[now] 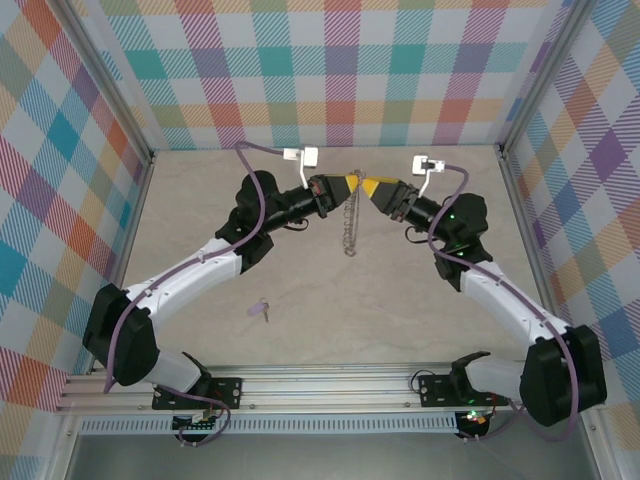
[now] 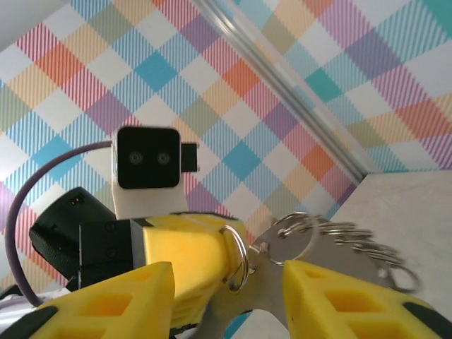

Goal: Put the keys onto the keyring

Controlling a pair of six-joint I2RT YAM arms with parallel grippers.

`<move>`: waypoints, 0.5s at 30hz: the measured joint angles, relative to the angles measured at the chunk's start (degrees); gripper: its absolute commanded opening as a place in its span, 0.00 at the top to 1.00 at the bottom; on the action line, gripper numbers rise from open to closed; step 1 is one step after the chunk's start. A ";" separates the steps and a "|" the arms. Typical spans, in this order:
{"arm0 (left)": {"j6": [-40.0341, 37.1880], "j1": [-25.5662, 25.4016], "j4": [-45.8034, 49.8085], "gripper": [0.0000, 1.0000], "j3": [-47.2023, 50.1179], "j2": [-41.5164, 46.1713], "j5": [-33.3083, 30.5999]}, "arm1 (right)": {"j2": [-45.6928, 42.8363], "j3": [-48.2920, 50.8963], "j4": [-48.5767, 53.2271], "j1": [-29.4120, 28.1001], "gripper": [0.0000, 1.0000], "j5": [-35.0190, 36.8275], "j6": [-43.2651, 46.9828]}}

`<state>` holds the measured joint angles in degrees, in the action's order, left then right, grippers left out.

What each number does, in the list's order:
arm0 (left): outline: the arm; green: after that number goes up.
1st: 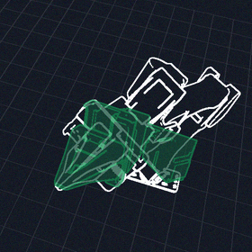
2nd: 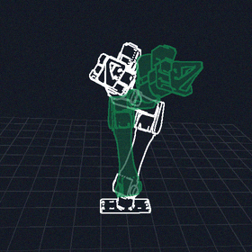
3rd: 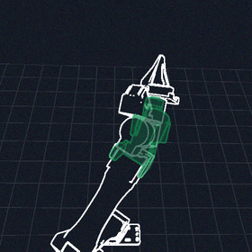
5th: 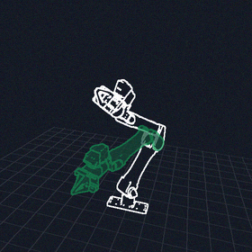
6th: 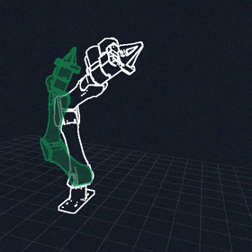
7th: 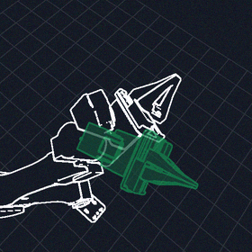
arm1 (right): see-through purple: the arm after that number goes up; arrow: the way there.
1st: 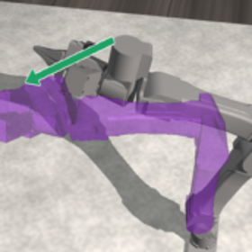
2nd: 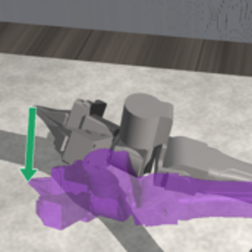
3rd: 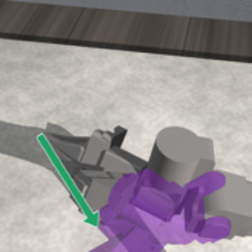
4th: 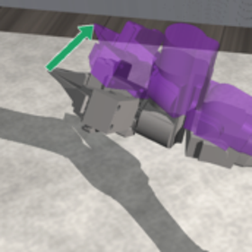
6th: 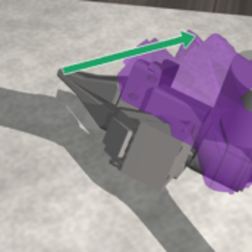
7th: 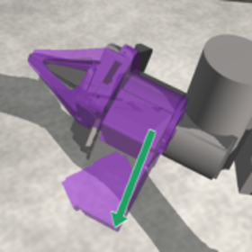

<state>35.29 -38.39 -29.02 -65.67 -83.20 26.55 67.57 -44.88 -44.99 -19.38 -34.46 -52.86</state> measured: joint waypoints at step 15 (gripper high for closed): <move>-26.71 2.25 33.62 1.00 -20.28 -0.81 16.72 | -6.93 -8.94 21.31 5.11 0.55 -11.47 11.72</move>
<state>8.58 -36.14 4.60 -85.95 -84.01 43.27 60.64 -53.82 -23.68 -14.26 -45.93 -41.15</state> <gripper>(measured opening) 0.050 0.452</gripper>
